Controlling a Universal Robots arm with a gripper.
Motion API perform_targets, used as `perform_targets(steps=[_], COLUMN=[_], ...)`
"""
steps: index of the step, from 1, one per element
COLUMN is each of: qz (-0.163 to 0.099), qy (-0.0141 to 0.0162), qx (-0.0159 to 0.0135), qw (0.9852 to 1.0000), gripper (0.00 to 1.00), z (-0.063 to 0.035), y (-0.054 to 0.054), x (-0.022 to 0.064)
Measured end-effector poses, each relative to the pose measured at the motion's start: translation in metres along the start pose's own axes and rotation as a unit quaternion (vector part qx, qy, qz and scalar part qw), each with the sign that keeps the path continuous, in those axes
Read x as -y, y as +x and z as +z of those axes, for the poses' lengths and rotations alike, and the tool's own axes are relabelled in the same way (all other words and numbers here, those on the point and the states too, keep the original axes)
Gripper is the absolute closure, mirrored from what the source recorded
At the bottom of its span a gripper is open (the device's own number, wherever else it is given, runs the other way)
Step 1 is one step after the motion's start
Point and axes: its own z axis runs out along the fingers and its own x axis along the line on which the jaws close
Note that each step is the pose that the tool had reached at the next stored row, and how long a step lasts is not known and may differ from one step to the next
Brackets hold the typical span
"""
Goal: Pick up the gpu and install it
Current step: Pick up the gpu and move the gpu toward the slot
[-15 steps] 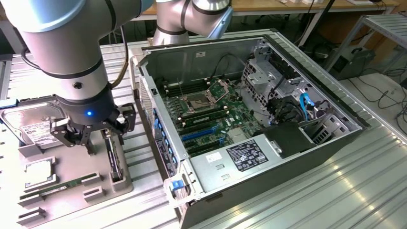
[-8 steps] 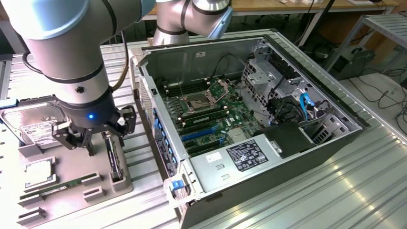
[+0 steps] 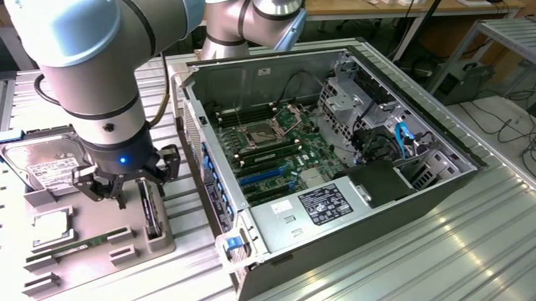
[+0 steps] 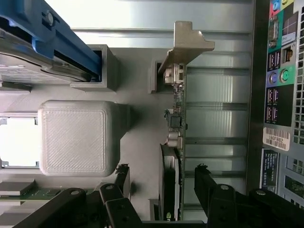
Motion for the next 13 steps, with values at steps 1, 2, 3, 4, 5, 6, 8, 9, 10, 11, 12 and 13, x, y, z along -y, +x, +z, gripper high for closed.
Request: perform_targets(steps=[1, 2, 3, 4, 5, 6, 8, 9, 10, 11, 12, 13], qz=[0.0, 0.0, 0.0, 0.0, 0.0, 0.0, 0.0, 0.0, 0.0, 0.0, 0.0, 0.0], qy=[0.0, 0.0, 0.0, 0.0001, 0.0001, 0.0, 0.0001, 0.0001, 0.0001, 0.0, 0.0, 0.0], qx=[0.0, 0.0, 0.0, -0.0001, 0.0, 0.0, 0.0, 0.0, -0.0001, 0.0, 0.0, 0.0], qw=[1.0, 1.0, 1.0, 1.0, 1.0, 1.0, 1.0, 1.0, 1.0, 1.0, 1.0, 1.0], gripper=[0.34, 0.34, 0.34, 0.34, 0.34, 0.34, 0.34, 0.34, 0.34, 0.34, 0.34, 0.35], z=[0.0013, 0.0023, 0.003, 0.0036, 0.0045, 0.0054, 0.0061, 0.0063, 0.0063, 0.0064, 0.0065, 0.0065], y=[0.0001, 0.0, -0.0004, -0.0011, -0.0018, -0.0025, -0.0027, -0.0027, -0.0028, -0.0028, -0.0028, -0.0028], x=[0.0001, 0.0001, 0.0002, 0.0002, 0.0002, 0.0002, 0.0002, 0.0002, 0.0003, 0.0002, 0.0002, 0.0003])
